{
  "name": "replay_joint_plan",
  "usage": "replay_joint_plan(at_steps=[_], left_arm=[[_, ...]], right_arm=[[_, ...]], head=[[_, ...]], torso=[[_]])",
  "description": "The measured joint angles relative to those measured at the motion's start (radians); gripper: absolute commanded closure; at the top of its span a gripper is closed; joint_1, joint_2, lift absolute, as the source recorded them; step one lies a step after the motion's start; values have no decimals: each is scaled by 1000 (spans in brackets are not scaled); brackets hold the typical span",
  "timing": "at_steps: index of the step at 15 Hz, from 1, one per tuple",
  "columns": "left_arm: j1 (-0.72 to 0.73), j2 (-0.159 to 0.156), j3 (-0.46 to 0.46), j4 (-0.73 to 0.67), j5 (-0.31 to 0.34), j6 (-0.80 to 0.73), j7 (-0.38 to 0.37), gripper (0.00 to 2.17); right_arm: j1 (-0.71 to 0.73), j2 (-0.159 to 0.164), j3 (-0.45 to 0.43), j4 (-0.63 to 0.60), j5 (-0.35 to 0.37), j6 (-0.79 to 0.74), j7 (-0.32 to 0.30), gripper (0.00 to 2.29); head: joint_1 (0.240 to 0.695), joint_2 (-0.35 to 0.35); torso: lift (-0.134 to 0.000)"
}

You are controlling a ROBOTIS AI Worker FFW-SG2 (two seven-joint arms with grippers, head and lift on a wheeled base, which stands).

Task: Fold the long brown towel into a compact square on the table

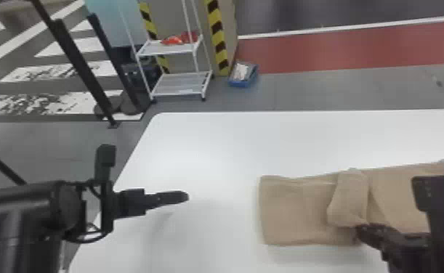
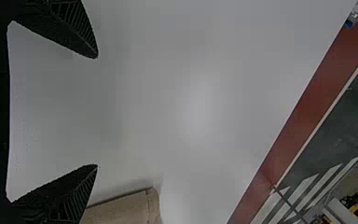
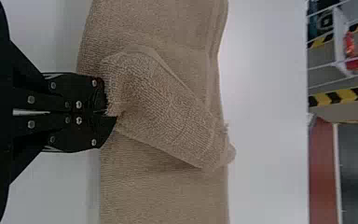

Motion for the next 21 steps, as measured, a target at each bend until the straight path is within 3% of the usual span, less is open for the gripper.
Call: replay_joint_plan(at_steps=[3,8,9,10,11,12,16,21], left_arm=[[-1,0,0,0,0,0,0,39],[-2,0,-11,0,-4,0,1,39],[-2,0,-14,0,-5,0,1,39],[-1,0,-17,0,-6,-3,2,39],[-1,0,-20,0,-7,-8,1,39],[-1,0,-21,0,-9,-13,1,39],[3,1,-22,7,-14,-38,1,39],[4,1,-24,14,-16,-59,0,39]], right_arm=[[23,0,-34,-25,-101,-139,-8,1163],[89,0,-82,-61,-191,-265,-71,1116],[107,0,-89,-61,-203,-292,-92,842],[123,0,-95,-58,-217,-314,-107,407],[142,0,-102,-56,-237,-337,-121,171],[163,0,-109,-56,-253,-354,-126,83],[202,0,-136,-60,-295,-385,-154,76],[212,0,-168,-63,-301,-381,-253,83]], head=[[695,295],[695,274],[695,268],[695,263],[695,259],[695,257],[695,251],[695,210]], torso=[[-124],[-124],[-124],[-124],[-124],[-124],[-124],[-124]])
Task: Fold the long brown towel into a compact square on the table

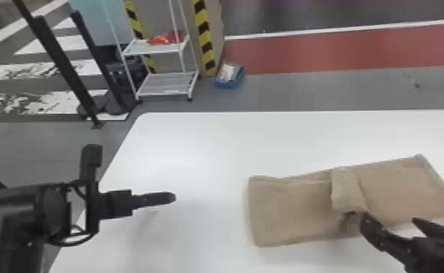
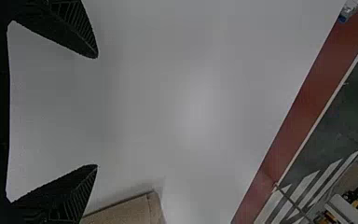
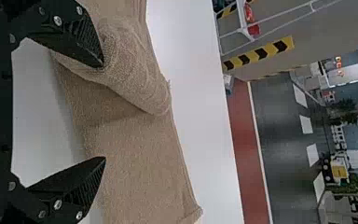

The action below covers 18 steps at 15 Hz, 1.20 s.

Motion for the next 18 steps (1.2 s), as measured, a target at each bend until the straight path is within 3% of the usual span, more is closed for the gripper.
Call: replay_joint_plan(at_steps=[6,10,13,15,17,18], left_arm=[[0,0,-15,9,-12,-40,0,53],[-5,1,-17,14,-18,-50,0,53],[-8,2,-18,16,-19,-51,0,53],[-8,4,-16,18,-19,-51,-5,53],[-7,7,-10,20,-19,-52,-12,53],[-7,8,-8,23,-19,-53,-13,53]], right_arm=[[35,0,-47,-20,-8,-69,-59,80],[4,0,-47,-25,-28,-24,-35,76],[-109,0,11,6,-9,132,-9,76],[-210,0,53,36,7,360,-6,73],[-306,0,109,55,82,601,-7,73],[-332,0,127,60,112,631,-8,80]], head=[[695,149],[695,154],[695,201],[695,228],[695,256],[695,255]], torso=[[-124],[-124],[-124],[-124],[-124],[-124]])
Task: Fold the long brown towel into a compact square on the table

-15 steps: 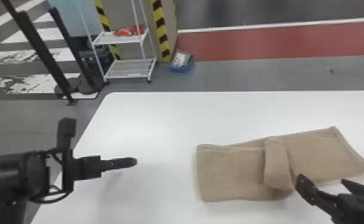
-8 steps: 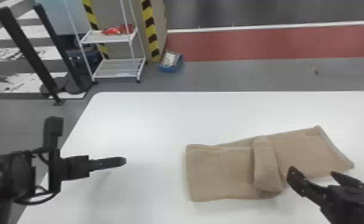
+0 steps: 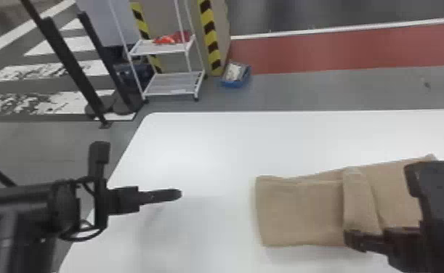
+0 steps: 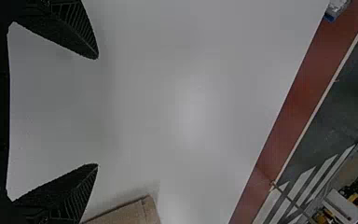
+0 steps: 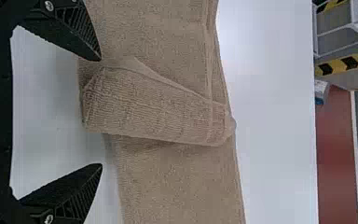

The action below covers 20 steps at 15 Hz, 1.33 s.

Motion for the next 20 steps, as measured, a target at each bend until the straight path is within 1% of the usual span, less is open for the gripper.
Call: replay_joint_plan(at_steps=[2,5,7,8,9,10,12,13,18,20], left_arm=[[1,3,2,9,0,-9,0,53],[1,4,1,12,0,-13,-1,56],[1,4,0,12,0,-15,-1,56],[1,4,-1,12,0,-19,-1,56],[1,4,-2,13,0,-21,-1,56],[0,4,-3,13,0,-22,-1,56],[0,4,-4,14,0,-23,-1,56],[0,5,-3,15,0,-25,-1,56],[0,7,-4,18,0,-31,0,60],[-2,9,-5,22,-1,-32,0,60]], right_arm=[[-34,0,16,3,32,19,0,83],[-44,0,8,-9,46,22,0,107],[-64,0,-6,-16,53,22,2,228],[-82,0,-10,-17,62,22,10,319],[-98,0,-13,-16,70,22,24,343],[-116,0,-16,-8,78,22,40,336],[-150,0,-21,17,87,22,61,164],[-163,0,-22,31,89,22,64,147],[-208,0,16,125,91,22,65,157],[-226,0,36,160,93,22,64,248]], head=[[695,253],[695,242],[695,232],[695,221],[695,217],[695,215],[695,212],[695,209],[695,223],[695,235]], torso=[[-124],[-124],[-124],[-124],[-124],[-124],[-124],[-124],[-124],[-124]])
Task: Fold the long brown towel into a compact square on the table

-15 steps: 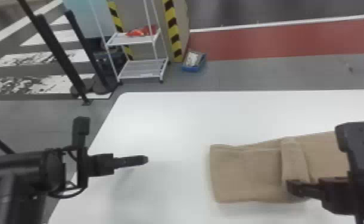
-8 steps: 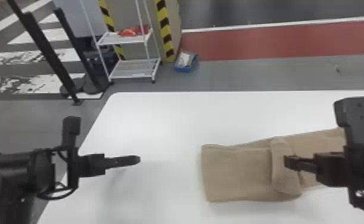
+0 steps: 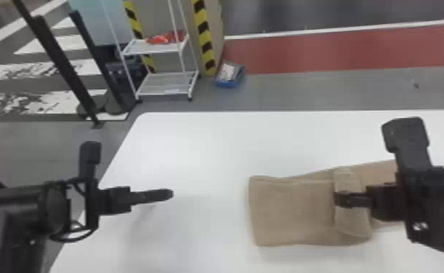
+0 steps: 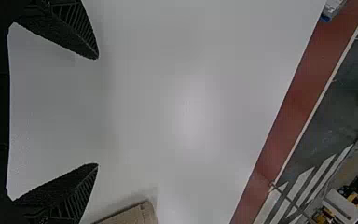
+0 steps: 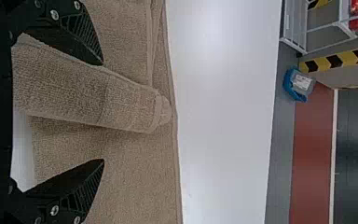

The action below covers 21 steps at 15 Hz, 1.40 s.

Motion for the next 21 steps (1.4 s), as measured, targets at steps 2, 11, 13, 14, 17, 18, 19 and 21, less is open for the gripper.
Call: replay_joint_plan(at_steps=[2,11,13,14,17,18,19,21], left_arm=[[-2,1,-2,6,-1,0,0,60],[-3,1,-5,13,-1,-5,-1,60],[-4,1,-5,13,-1,-6,-1,60],[-4,1,-5,13,-1,-6,-2,60],[-4,5,-1,16,-1,-9,-2,60],[-5,6,-1,19,-1,-12,-2,60],[-5,6,-1,21,-1,-14,-3,60],[-6,7,1,23,-1,-16,-7,60]], right_arm=[[-17,0,18,33,1,0,2,407],[-92,0,21,81,56,0,98,265],[-97,0,25,89,57,0,120,205],[-99,0,27,90,57,0,127,205],[-110,0,37,92,59,0,147,205],[-115,0,45,99,63,0,157,205],[-123,0,52,110,68,0,170,205],[-146,0,73,142,83,0,197,205]], head=[[695,242],[695,241],[695,246],[695,249],[695,259],[695,264],[695,268],[695,278]], torso=[[-124],[-124],[-124],[-124],[-124],[-124],[-124],[-124]])
